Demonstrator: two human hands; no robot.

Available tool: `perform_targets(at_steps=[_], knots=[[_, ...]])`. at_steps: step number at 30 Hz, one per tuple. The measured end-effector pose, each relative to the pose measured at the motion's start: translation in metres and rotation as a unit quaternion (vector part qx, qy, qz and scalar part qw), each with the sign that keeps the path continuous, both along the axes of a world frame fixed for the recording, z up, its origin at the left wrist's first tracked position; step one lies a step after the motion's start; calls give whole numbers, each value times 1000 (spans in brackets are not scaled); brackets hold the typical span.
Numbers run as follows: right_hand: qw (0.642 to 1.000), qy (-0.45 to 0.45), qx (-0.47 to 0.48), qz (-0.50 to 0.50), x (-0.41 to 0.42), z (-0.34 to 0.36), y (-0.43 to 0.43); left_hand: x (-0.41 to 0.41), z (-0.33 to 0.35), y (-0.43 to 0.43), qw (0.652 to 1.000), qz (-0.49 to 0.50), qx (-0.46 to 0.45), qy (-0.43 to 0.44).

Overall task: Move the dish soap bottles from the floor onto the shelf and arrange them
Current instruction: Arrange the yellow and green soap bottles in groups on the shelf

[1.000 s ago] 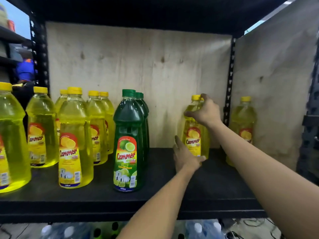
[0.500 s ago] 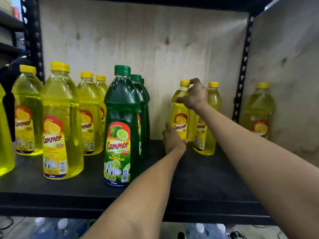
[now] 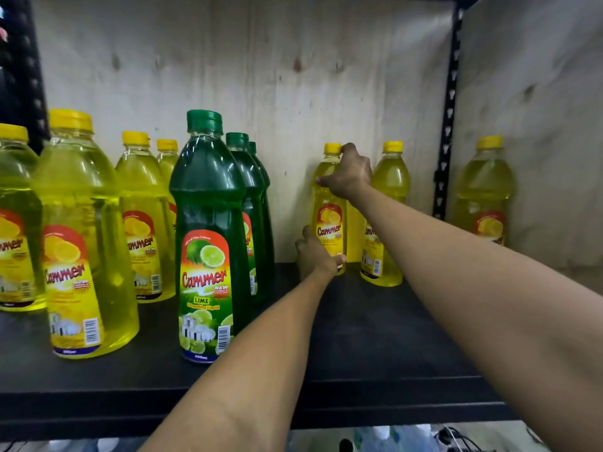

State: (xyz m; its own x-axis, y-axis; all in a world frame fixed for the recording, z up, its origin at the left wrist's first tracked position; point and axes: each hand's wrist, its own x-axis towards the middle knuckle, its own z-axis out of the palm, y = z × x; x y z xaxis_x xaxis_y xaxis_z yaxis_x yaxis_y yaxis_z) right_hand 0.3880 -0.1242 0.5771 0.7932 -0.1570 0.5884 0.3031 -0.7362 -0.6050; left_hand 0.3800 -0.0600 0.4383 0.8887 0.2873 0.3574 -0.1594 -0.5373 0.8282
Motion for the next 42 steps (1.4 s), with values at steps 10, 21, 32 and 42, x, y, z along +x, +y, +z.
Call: perform_targets(at_steps=[10,21,32,42], knots=[[971,-173,108,-125,-47,-22,-71,-39,21,-27,980,70,74,-169],[997,-1,78,24,-49,-29,-99,-61,-5,-40,989,-141,52,-3],[881,216,208,365,-93,-19,-70,-110,-16,7,999,-41,-7,-10],[917,171,180,311,-89,-30,-50,-96,-13,0,1000,5,-19,-6]])
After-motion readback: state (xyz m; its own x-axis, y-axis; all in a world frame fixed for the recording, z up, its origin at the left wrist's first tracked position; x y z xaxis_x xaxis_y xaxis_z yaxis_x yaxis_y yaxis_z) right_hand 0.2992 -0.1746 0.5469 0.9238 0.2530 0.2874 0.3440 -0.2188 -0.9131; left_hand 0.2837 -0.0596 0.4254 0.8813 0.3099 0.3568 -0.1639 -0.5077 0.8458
